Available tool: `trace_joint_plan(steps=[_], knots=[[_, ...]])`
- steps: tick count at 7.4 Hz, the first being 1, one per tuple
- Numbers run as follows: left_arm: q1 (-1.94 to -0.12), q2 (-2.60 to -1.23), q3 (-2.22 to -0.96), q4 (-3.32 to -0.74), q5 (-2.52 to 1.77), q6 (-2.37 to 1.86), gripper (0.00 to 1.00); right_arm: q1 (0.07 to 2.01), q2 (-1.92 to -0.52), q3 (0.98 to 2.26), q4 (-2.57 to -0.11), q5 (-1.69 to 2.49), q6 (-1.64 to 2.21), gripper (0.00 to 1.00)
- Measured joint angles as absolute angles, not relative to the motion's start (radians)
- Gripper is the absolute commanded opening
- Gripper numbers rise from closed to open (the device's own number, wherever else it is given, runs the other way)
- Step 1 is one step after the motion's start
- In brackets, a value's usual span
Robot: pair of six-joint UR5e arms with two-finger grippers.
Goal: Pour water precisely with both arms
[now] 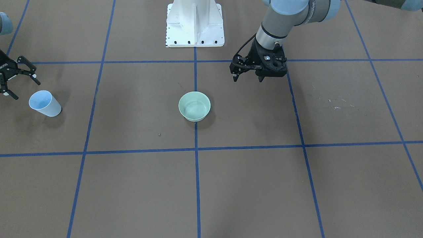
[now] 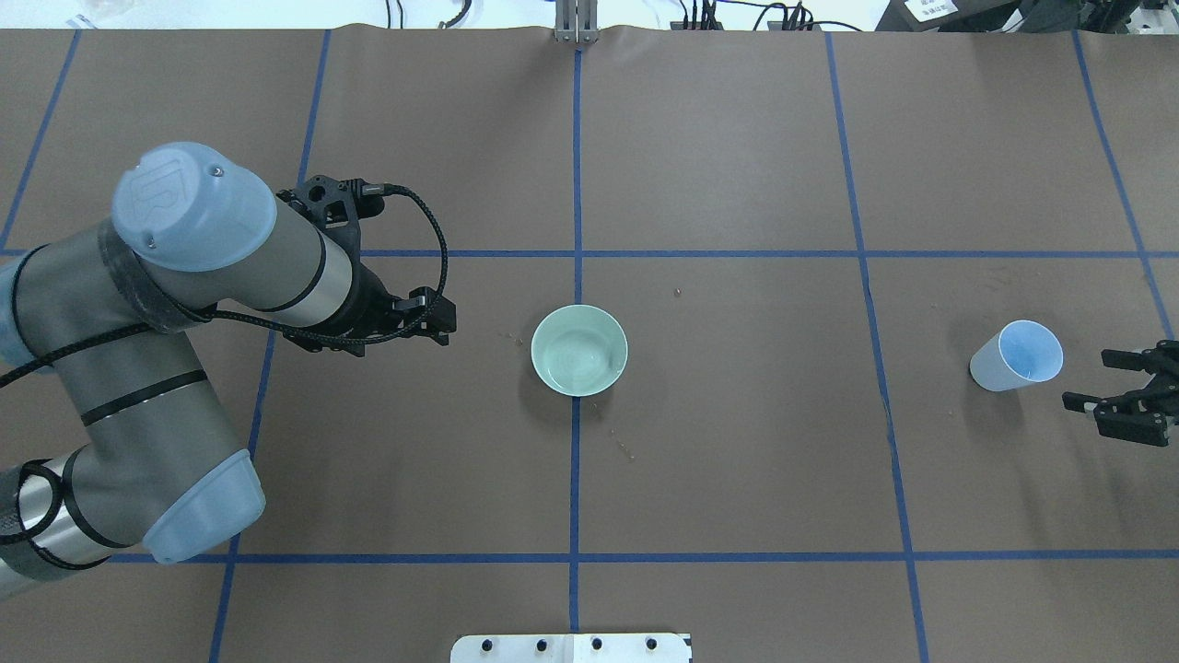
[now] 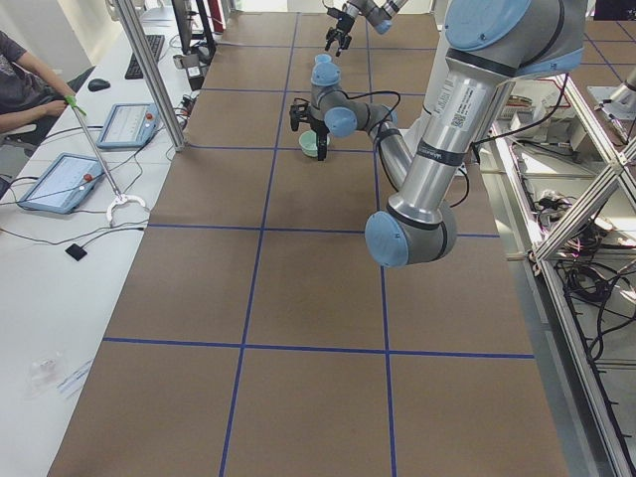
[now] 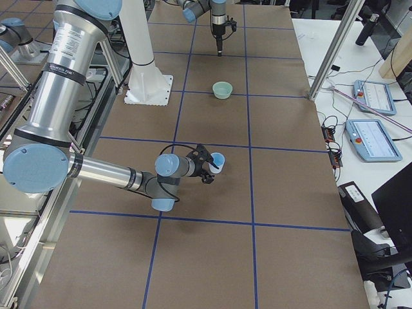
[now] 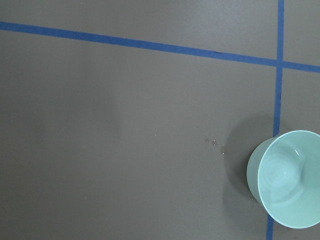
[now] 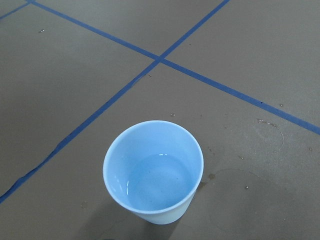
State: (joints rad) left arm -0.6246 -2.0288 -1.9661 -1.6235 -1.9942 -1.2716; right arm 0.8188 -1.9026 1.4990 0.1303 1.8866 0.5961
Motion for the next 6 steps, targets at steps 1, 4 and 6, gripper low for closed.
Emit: trace_joint_plan(steps=[1,4,6], knots=[[-0.626,-2.029,-1.97,-1.623,-1.995,-1.272,0.99,0.806,-1.895,1.491,0.141,1.863,0.606,0.91],[-0.628,-2.031,-1.987,-1.609,-1.996,-1.272,0.99,0.718,-1.891,1.466,0.205,1.724,0.631,0.91],[-0.629,-2.031,-1.999,-1.598,-1.998,-1.272,0.99,0.675,-1.886,1.426,0.273,1.657,0.646,0.91]])
